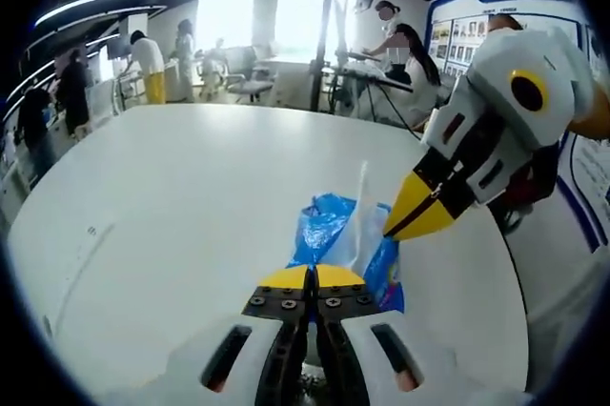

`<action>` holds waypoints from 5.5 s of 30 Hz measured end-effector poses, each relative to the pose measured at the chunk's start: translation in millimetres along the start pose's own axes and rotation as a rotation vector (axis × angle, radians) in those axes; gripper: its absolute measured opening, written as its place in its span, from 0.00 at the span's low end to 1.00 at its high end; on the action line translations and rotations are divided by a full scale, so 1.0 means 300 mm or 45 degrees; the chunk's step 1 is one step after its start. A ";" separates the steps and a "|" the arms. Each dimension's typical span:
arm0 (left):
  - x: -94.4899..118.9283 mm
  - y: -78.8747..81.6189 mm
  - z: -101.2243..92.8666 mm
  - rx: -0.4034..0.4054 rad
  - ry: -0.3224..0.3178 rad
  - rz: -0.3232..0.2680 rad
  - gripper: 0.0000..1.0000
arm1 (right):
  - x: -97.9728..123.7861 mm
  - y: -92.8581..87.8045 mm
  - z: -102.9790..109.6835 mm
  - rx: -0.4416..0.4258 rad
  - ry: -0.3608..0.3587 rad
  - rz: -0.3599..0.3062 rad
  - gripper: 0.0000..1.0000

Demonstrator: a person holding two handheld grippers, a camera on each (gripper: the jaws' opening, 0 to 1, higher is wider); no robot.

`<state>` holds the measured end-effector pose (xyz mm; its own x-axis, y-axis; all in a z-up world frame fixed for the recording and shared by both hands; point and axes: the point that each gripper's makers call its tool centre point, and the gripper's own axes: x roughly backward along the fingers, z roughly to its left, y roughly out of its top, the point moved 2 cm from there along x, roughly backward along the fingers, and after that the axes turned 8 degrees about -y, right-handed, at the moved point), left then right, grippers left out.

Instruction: Operate the shoe box by opening the lid, removing the specified soft item, and placing it in the target area until the item is outside and the box remains undamaged.

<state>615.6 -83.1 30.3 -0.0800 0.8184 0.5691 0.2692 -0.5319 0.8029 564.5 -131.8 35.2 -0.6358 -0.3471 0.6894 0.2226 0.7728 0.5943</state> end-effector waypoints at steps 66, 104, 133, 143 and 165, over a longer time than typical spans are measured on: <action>0.412 0.009 -0.153 0.027 0.169 0.094 0.46 | 0.173 0.107 0.078 -0.311 -0.052 -0.002 0.41; 0.982 -0.274 -0.286 0.254 0.485 -0.054 0.88 | 0.235 0.418 0.346 -0.380 0.102 -0.157 0.68; 1.323 -0.583 -0.368 0.513 0.745 -0.076 1.00 | 0.123 0.663 0.553 -0.370 0.353 -0.217 0.72; 1.416 -0.708 -0.390 0.611 0.835 -0.076 1.00 | 0.083 0.743 0.607 -0.339 0.413 -0.248 0.73; 1.534 -0.906 -0.390 0.752 1.005 -0.114 0.68 | -0.055 0.853 0.729 -0.394 0.476 -0.205 0.51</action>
<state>393.3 412.8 94.9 -0.6825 0.3565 0.6381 0.6491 -0.1057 0.7533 470.3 188.1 85.3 -0.3845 -0.6592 0.6463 0.3877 0.5200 0.7611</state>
